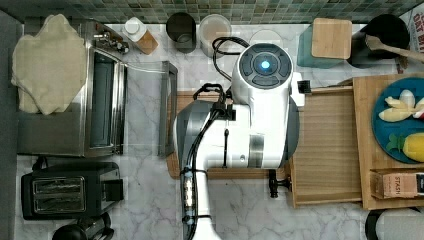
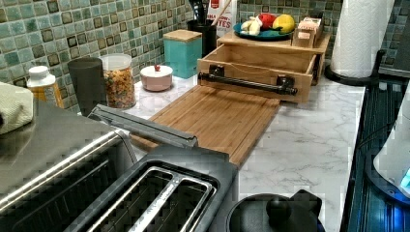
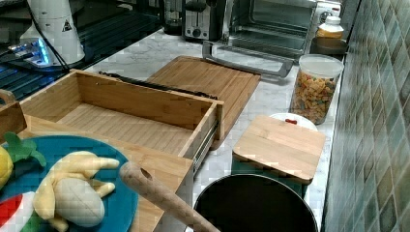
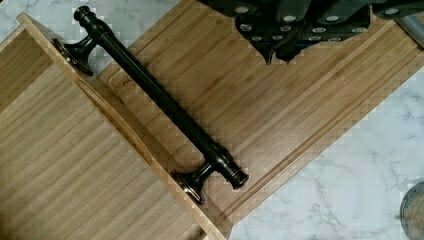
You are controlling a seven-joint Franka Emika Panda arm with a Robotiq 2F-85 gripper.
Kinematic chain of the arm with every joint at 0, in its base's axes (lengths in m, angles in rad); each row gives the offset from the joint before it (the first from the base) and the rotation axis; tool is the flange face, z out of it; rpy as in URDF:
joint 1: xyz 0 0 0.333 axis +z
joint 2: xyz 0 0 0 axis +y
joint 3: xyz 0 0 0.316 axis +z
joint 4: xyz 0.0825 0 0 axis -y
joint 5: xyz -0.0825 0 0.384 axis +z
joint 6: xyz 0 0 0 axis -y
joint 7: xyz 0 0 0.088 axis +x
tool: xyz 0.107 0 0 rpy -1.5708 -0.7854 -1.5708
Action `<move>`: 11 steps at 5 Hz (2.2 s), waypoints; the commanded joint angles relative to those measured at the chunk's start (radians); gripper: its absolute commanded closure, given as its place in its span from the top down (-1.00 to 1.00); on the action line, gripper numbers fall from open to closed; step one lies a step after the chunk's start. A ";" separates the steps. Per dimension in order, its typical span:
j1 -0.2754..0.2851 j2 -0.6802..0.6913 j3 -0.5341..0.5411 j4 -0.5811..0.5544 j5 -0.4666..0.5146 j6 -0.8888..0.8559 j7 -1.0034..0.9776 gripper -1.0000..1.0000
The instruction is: Close the drawer.
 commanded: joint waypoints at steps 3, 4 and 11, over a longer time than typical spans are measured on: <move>-0.018 -0.141 -0.004 -0.240 0.043 0.204 -0.392 -1.00; -0.018 -0.138 -0.003 -0.248 0.066 0.163 -0.571 -1.00; -0.051 -0.042 -0.043 -0.602 0.024 0.600 -0.772 -1.00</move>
